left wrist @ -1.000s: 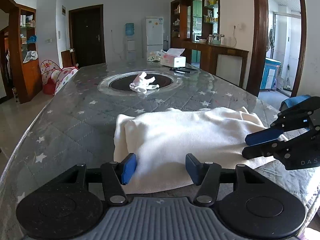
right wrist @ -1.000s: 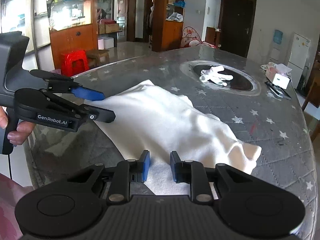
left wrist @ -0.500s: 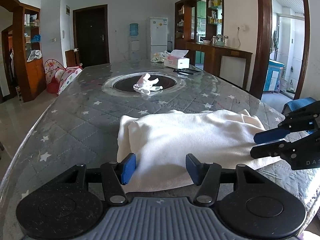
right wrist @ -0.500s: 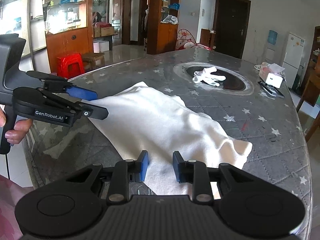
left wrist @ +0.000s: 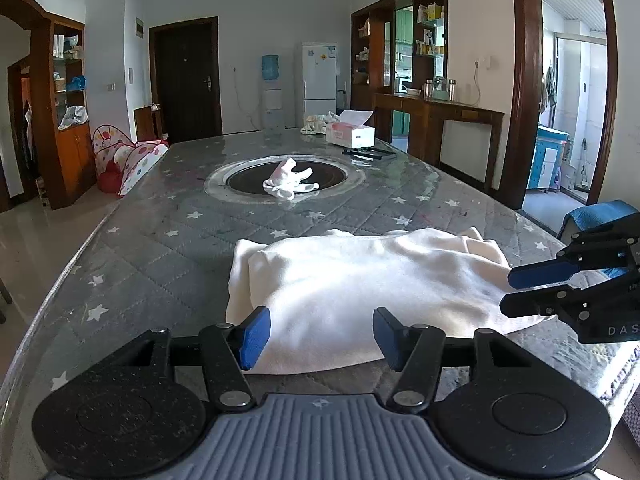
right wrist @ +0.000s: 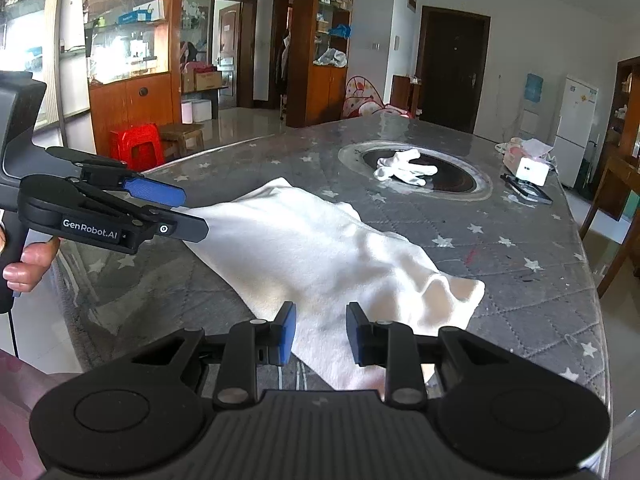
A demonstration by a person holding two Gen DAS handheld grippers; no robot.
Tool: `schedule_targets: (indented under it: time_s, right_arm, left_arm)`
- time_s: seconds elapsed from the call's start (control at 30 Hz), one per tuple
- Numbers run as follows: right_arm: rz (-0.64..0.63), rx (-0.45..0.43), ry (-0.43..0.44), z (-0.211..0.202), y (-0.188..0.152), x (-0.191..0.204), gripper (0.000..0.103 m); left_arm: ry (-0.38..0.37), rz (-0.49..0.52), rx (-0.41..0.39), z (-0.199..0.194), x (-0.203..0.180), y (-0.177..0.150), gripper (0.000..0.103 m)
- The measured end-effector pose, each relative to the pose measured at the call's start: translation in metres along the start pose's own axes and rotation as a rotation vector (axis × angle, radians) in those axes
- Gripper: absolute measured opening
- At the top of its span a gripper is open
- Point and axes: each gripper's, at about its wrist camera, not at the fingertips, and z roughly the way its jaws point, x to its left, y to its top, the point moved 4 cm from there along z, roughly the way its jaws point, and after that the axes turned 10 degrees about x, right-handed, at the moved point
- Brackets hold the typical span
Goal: Fold clothes
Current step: 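Move both open grippers to opposite ends of the folded cream shirt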
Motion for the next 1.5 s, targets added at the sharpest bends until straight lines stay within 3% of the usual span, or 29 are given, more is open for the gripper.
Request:
schedule_targets:
  time_s: [0.1, 0.3, 0.4, 0.73, 1.1, 1.3, 1.5]
  right_arm:
    - [-0.001, -0.016, -0.010, -0.007, -0.004, 0.001, 0.033]
    - [0.023, -0.034, -0.040, -0.019, -0.012, -0.001, 0.035]
    - [0.038, -0.043, -0.052, -0.025, -0.016, -0.001, 0.045]
    - [0.056, -0.096, -0.058, -0.038, -0.018, 0.013, 0.062]
    - [0.100, -0.132, -0.071, -0.049, -0.017, 0.013, 0.090]
    - [0.129, -0.160, -0.089, -0.053, -0.010, 0.011, 0.103]
    - [0.118, -0.196, -0.082, -0.055, 0.001, 0.014, 0.103]
  left_arm:
    - [0.010, 0.007, 0.000, -0.004, -0.005, -0.002, 0.062]
    - [0.025, -0.002, 0.002, -0.012, -0.008, -0.007, 0.069]
    - [0.035, -0.024, 0.007, -0.017, -0.005, -0.009, 0.071]
    - [0.057, -0.035, 0.030, -0.025, -0.003, -0.017, 0.082]
    - [0.050, 0.001, 0.032, -0.023, -0.010, -0.011, 0.103]
    - [0.049, 0.005, 0.015, -0.025, -0.008, -0.007, 0.103]
    - [0.053, -0.008, 0.008, -0.024, 0.001, -0.001, 0.103]
